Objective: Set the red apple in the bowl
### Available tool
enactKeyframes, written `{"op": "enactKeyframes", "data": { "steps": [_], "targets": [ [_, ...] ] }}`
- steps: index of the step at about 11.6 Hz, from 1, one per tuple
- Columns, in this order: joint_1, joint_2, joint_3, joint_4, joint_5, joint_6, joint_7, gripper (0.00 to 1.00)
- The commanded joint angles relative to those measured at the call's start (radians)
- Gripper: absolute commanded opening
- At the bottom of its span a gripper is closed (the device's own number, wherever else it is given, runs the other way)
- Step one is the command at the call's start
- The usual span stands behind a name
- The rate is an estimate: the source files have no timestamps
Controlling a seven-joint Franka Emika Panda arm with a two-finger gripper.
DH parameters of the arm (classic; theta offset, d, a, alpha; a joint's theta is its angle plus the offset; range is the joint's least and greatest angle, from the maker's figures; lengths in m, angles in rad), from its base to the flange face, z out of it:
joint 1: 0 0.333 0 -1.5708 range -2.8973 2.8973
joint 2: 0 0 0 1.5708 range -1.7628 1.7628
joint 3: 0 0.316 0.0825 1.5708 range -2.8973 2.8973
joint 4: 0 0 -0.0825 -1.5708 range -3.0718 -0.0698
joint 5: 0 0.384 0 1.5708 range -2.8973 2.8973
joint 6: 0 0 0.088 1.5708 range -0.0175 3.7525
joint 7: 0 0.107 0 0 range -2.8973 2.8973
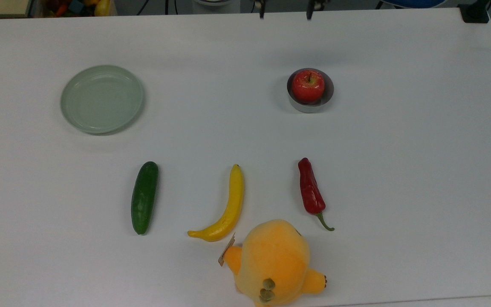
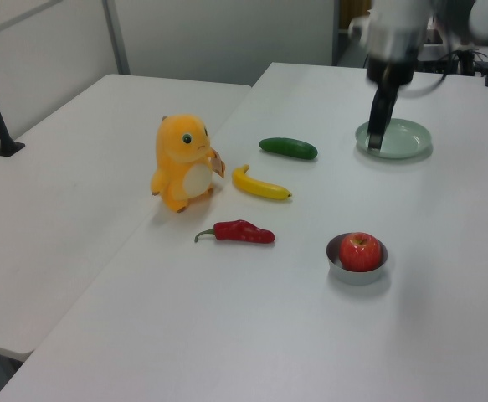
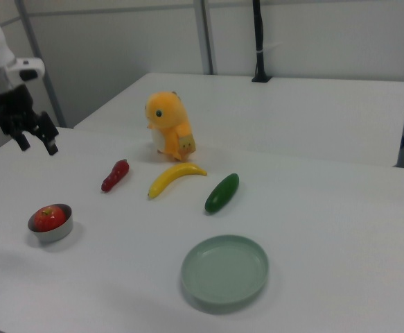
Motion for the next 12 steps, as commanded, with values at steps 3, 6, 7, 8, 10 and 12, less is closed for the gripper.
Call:
{"op": "enactKeyframes", "data": {
  "steps": [3, 6, 7, 8, 10, 12],
  "targets": [
    [-0.029, -0.038, -0.167, 0.226, 0.102, -0.281, -0.058, 1.0],
    [-0.029, -0.024, -0.283, 0.253, 0.204, -0.29, -0.15, 1.0],
    [-0.029, -0.01, -0.305, 0.255, 0.217, -0.278, -0.207, 1.0],
    [-0.031, 0.005, -0.305, 0.255, 0.214, -0.226, -0.28, 1.0],
    [-0.032, 0.036, -0.307, 0.254, 0.197, -0.134, -0.324, 1.0],
    [-0.043, 0.059, -0.305, 0.251, 0.191, -0.057, -0.341, 1.0]
  ]
}}
